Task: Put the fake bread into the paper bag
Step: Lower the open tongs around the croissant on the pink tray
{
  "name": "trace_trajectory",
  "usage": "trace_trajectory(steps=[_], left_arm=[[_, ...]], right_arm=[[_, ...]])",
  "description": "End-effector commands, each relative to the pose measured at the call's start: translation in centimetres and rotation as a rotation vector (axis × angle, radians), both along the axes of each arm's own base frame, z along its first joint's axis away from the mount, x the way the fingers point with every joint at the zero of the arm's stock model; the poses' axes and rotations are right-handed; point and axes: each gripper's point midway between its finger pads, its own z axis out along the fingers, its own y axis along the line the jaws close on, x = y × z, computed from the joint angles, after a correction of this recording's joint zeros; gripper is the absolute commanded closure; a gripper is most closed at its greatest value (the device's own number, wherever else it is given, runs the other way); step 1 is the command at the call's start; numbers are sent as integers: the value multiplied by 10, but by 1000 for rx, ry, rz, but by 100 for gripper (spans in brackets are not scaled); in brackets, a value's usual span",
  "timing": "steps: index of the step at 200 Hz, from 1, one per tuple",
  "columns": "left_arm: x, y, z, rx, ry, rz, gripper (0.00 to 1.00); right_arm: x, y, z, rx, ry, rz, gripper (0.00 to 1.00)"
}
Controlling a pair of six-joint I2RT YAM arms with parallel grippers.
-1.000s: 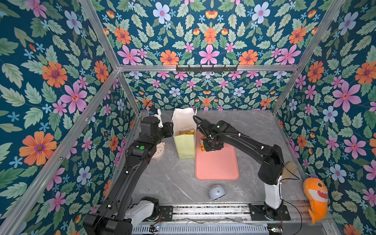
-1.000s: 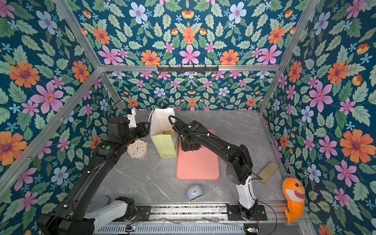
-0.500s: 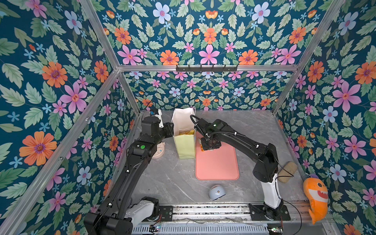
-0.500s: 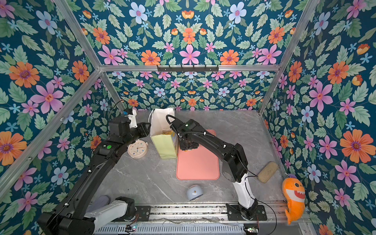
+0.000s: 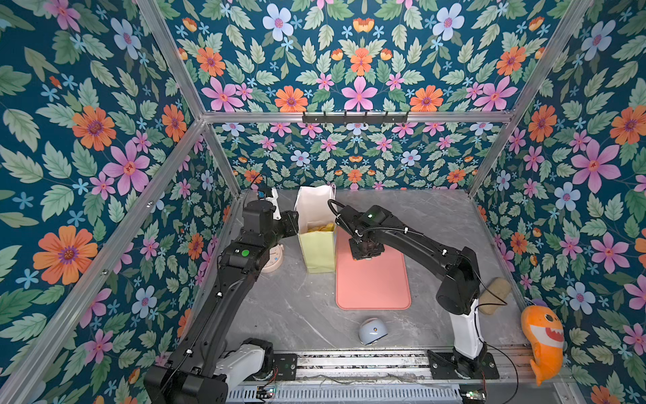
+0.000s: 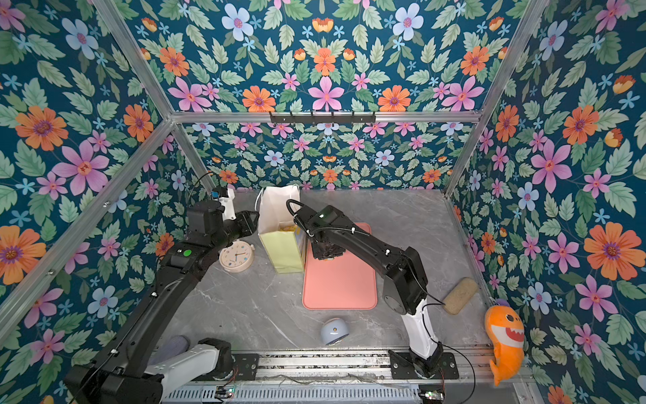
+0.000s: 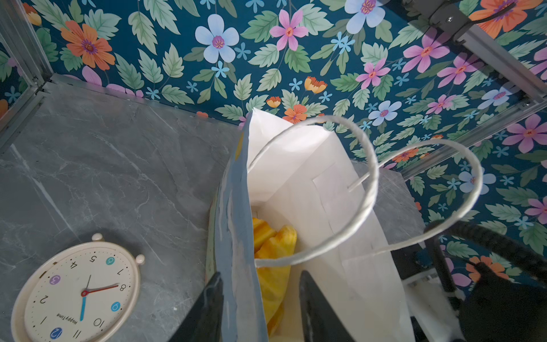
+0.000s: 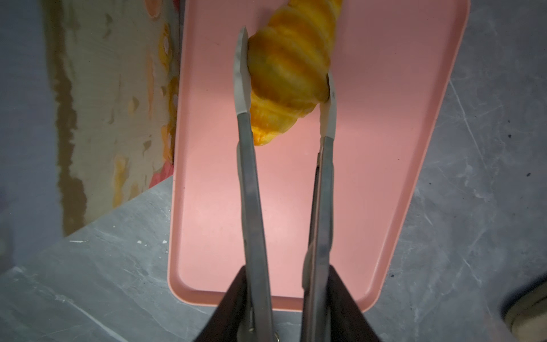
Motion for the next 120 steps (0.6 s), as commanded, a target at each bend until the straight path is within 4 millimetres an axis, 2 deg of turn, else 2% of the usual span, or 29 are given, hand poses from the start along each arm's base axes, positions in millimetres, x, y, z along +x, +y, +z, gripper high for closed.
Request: trace_trajectory(steps=[1, 47, 91, 120], left_arm=[[-1, 1, 2, 4, -11, -1, 57], [0, -1, 3, 1, -11, -7, 57], [0, -2, 3, 0, -11, -10, 57], [0, -2, 4, -1, -12, -10, 57]], right_arm=[[-3, -18, 6, -42, -11, -11, 62], [-6, -34, 9, -27, -13, -35, 59], [-6, -33, 10, -22, 1, -36, 53], [-5, -31, 9, -22, 8, -41, 53]])
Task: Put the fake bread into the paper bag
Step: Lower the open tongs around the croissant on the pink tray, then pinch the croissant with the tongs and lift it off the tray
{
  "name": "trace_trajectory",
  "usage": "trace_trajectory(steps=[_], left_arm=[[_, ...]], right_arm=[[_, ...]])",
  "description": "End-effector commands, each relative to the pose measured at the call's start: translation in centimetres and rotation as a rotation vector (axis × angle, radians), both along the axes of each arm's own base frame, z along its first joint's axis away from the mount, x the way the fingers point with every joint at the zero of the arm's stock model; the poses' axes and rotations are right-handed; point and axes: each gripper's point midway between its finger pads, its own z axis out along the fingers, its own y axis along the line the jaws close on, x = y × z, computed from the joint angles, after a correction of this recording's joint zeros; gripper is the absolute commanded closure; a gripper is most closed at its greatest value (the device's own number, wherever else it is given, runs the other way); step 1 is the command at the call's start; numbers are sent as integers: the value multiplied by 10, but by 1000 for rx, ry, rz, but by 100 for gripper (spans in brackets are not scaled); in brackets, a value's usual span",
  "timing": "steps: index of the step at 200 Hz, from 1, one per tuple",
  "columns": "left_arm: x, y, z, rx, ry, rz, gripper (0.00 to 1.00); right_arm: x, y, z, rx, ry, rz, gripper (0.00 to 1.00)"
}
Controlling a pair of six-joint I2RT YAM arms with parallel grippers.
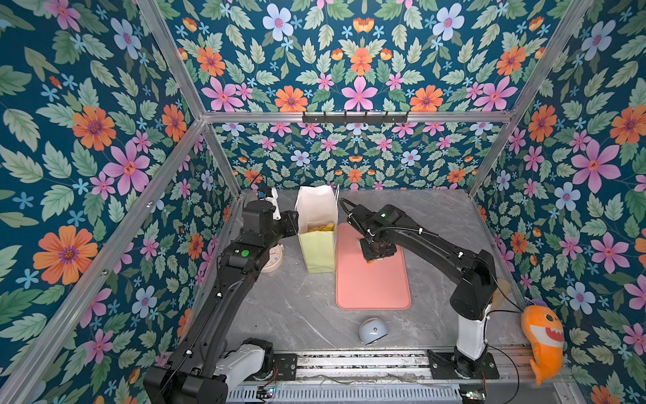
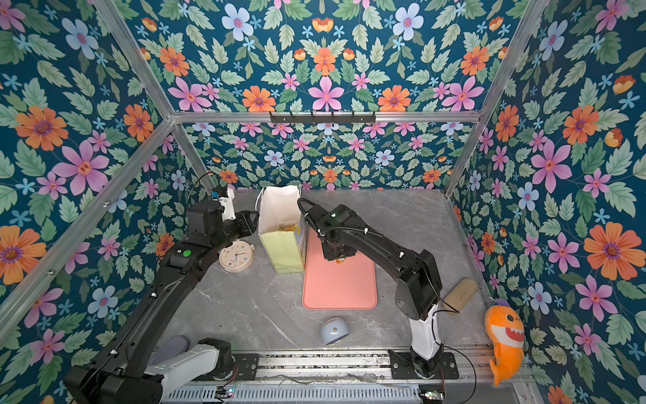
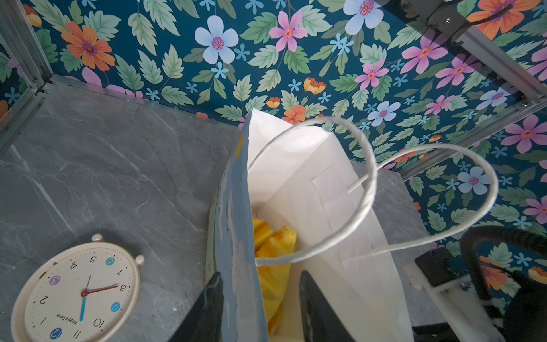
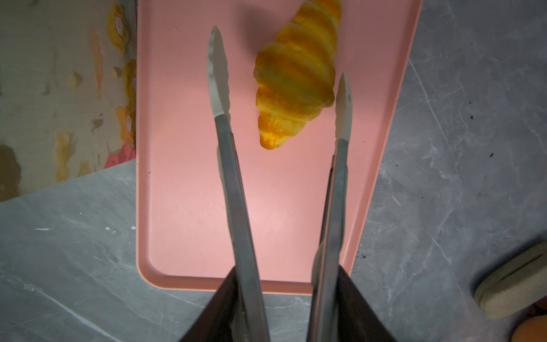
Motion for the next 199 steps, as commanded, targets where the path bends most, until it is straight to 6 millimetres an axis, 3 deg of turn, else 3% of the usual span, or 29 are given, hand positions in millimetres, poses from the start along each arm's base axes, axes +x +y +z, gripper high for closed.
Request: trace_trajectory(steps=[1, 139, 199], left_arm=[[1, -1, 3, 0, -10, -9, 57], [4, -3, -2, 4, 5, -9, 57], [1, 0, 3, 4, -7, -3, 56]], right_arm=[[0, -1, 0, -12, 5, -8, 53], [1, -8, -21, -55, 48, -35, 60], [-1, -8, 0, -4, 9, -11, 65]])
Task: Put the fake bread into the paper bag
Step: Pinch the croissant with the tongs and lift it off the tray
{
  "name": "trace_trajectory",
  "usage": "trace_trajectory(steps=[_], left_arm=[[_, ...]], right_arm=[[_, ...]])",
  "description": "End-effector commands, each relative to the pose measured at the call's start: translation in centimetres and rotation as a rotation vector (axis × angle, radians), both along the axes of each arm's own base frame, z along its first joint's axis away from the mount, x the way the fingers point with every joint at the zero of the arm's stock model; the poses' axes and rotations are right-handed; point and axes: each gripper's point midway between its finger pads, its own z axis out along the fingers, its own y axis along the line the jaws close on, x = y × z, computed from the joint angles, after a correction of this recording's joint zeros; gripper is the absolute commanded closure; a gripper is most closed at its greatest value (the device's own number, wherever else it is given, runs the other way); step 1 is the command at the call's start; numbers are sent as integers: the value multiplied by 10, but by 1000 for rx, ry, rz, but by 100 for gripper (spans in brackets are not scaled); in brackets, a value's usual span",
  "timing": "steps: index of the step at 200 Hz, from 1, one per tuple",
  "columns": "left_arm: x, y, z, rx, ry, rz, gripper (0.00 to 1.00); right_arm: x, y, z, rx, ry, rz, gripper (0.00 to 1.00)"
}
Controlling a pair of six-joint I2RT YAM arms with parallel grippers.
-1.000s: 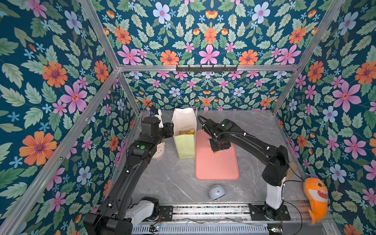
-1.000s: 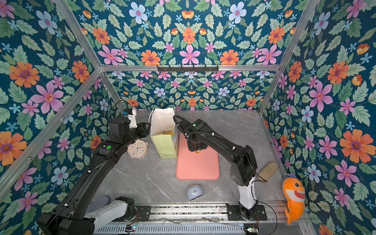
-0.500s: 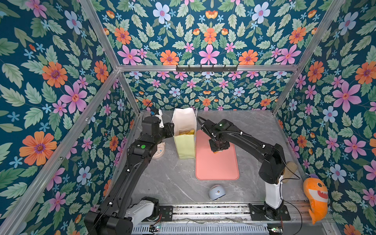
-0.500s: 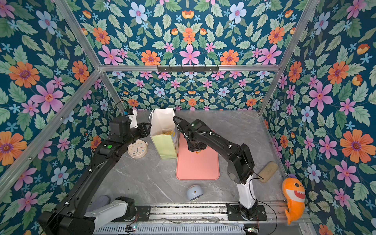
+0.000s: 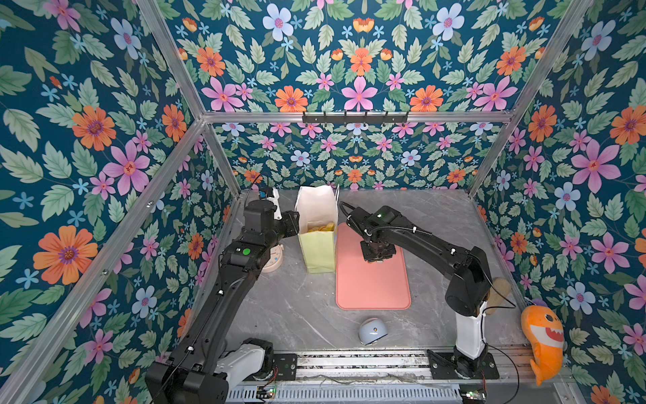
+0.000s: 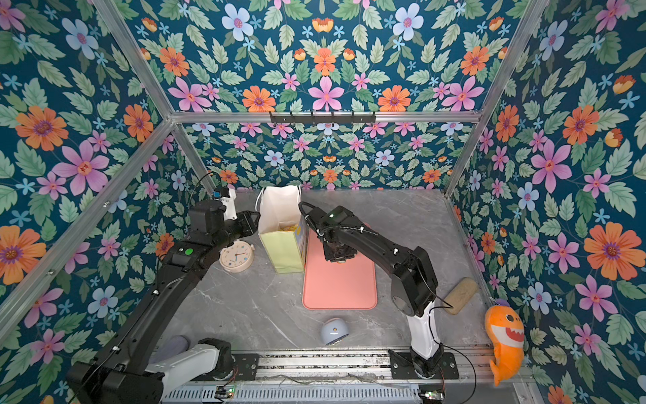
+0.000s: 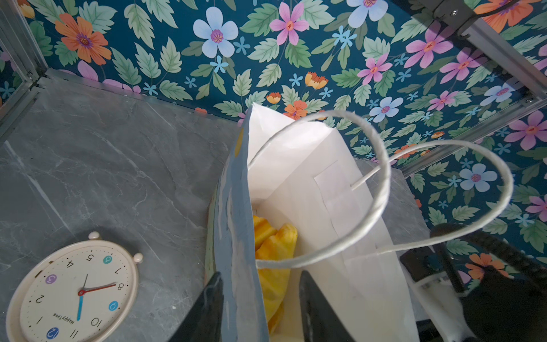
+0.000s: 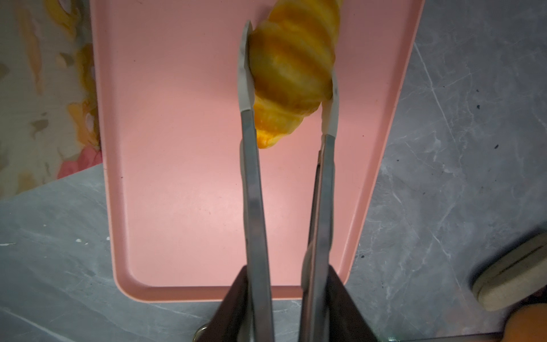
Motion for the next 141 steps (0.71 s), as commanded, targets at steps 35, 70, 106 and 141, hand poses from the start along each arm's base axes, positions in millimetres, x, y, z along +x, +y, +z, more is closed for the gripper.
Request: trace_trajectory(steps=[35, 70, 106, 141], left_arm=[[-2, 1, 9, 1, -24, 1, 56], [-3, 2, 13, -1, -34, 2, 56], [-4, 1, 14, -5, -37, -4, 56], [-4, -1, 17, -9, -41, -12, 56]], right_arm=[[-4, -5, 41, 62, -76, 36, 65], [-9, -10, 77, 116, -150, 69, 66], [-17, -15, 116, 171, -216, 132, 67], [-29, -24, 158, 230, -297, 187, 68]])
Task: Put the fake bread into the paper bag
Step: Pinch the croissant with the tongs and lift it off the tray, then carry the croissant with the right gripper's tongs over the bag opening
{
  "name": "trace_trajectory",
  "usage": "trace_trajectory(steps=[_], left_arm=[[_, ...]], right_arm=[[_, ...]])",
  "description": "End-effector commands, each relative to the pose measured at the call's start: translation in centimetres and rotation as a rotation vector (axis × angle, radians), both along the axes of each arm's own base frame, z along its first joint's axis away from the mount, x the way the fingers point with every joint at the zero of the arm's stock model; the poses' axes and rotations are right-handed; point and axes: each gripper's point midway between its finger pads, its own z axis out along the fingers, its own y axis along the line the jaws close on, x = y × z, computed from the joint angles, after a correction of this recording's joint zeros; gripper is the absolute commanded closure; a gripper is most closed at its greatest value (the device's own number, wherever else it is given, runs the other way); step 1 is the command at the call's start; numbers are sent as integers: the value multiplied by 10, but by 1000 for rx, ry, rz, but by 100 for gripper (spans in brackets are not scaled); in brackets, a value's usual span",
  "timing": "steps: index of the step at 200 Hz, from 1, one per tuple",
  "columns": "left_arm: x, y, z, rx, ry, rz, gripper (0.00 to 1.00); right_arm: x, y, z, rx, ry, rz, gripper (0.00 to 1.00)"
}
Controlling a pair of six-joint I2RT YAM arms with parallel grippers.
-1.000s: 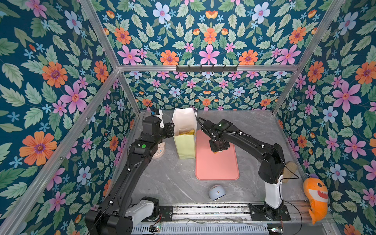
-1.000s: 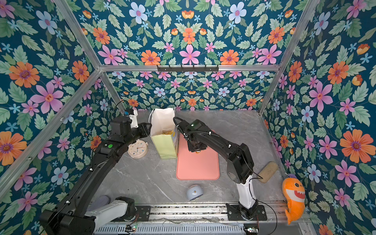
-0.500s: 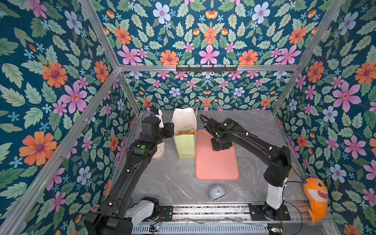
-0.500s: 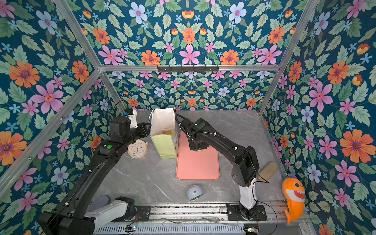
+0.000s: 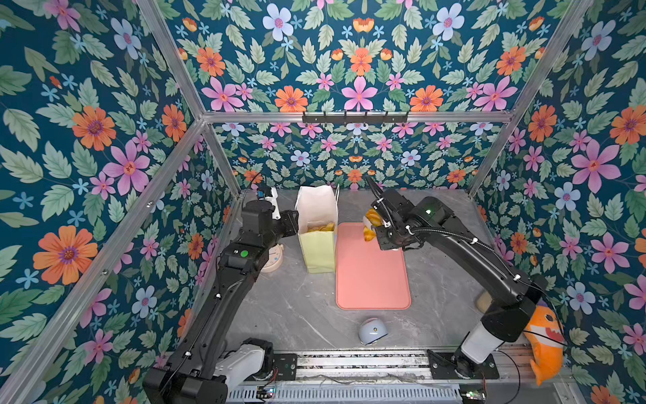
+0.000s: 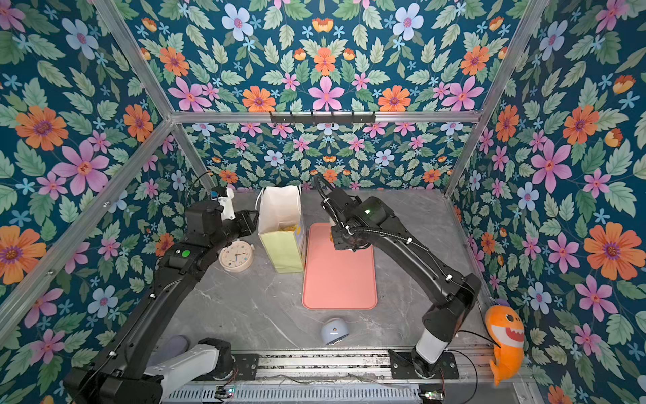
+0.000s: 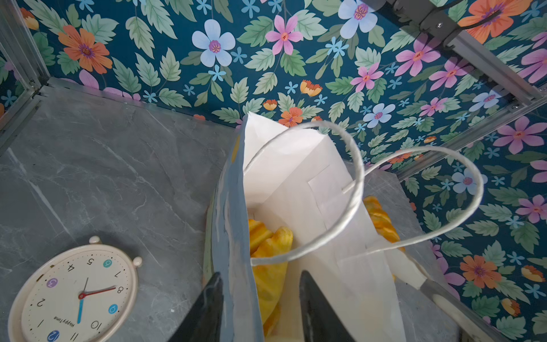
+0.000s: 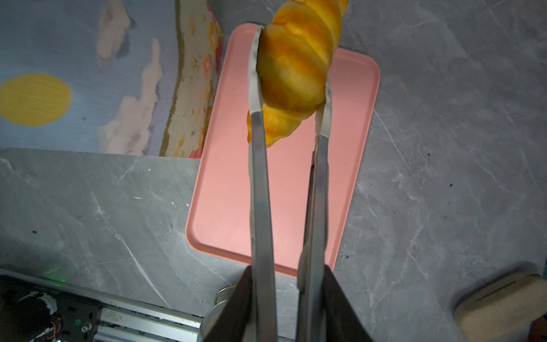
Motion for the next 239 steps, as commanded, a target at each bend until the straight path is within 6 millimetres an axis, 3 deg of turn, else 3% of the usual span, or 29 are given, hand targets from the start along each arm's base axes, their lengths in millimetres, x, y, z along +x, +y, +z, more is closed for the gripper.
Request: trace_trajectory(steps=[1, 77, 178, 183, 239], left_arm=[[-1, -2, 7, -1, -15, -12, 56], [1, -7, 9, -11, -15, -34, 56], [2, -10, 8, -16, -7, -49, 56], [2, -10, 8, -16, -7, -50, 56], [1, -8, 6, -13, -4, -42, 56]], right_arm=[[-9, -8, 24, 10, -47, 51, 68], [-24, -17, 91, 93, -175, 128, 68], [-45, 13, 148, 225, -256, 282, 68], [-39, 23, 140, 208, -237, 291, 68], [-43, 57, 145, 249, -245, 376, 68]])
